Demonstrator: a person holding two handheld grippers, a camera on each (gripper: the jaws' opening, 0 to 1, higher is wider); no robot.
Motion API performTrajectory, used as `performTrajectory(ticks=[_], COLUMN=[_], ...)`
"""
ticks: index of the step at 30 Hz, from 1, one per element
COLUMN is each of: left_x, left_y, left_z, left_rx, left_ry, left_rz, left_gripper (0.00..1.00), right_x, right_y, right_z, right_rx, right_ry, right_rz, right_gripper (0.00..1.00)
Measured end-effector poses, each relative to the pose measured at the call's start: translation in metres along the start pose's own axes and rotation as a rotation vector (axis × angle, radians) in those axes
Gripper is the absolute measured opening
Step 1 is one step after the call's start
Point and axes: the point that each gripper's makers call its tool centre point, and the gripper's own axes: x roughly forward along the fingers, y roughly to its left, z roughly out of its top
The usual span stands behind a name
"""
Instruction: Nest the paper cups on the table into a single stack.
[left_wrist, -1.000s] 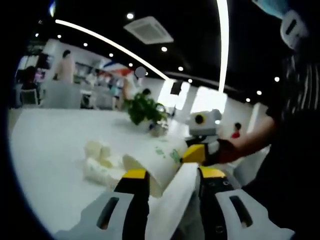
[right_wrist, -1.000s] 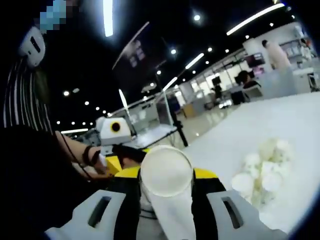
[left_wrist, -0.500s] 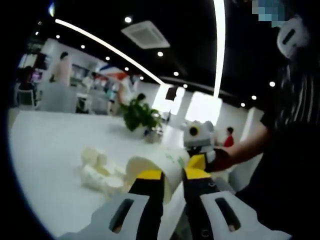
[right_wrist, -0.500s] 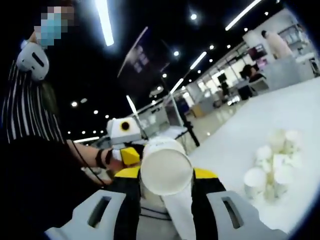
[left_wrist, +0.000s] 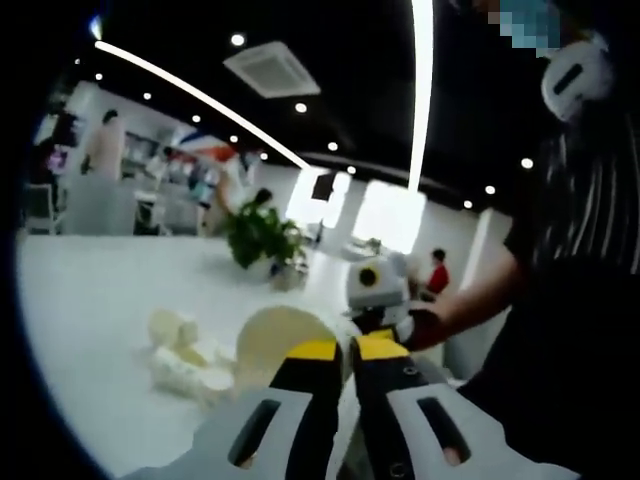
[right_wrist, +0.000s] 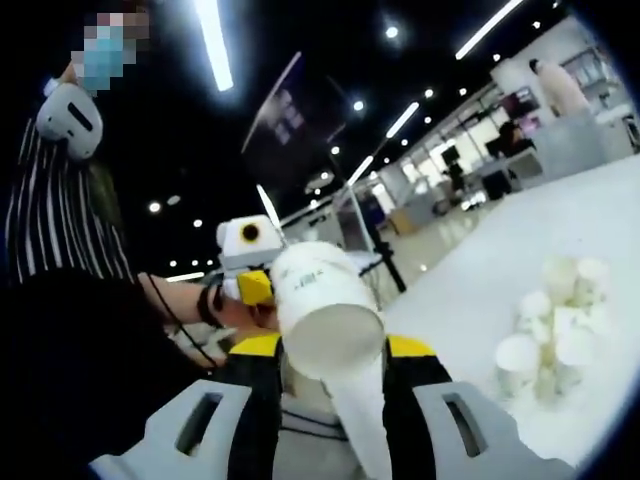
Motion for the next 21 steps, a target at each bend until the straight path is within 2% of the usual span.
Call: performTrajectory(ticks=[1, 2, 8, 13, 21], left_x=[0.002, 0.003, 0.008, 0.011, 0.013], left_y=[-0.003, -0.002, -0.005, -0.009, -0.001], left_z=[-0.001, -0.002, -0.004, -0.006, -0.009], left_rx=[0.000, 0.032, 0.046, 0.146, 0.153], left_ry=[0.012, 0.023, 0.066, 0.122, 0.147], left_rz=[-0.012, -0.006, -0.023, -0.019, -0.004], left_gripper=[0.00, 0.00, 0.00, 0.00, 0.00], right_x=[-0.002, -0.002, -0.006, -0.008, -0.015], right_y=[-0.001, -0.001, -0.001, -0.002, -0.010], right_z=[0.001, 0.001, -0.003, -0.002, -0.004], right_rx=[-0.007, -0.008, -0.022, -0.037, -0.026], right_ry=[-0.008, -0.009, -0.017, -0.023, -0.058], right_rz=[-0.006, -0.009, -0.018, -0.032, -0.063], right_gripper=[0.34, 0.34, 0.34, 0.34, 0.34])
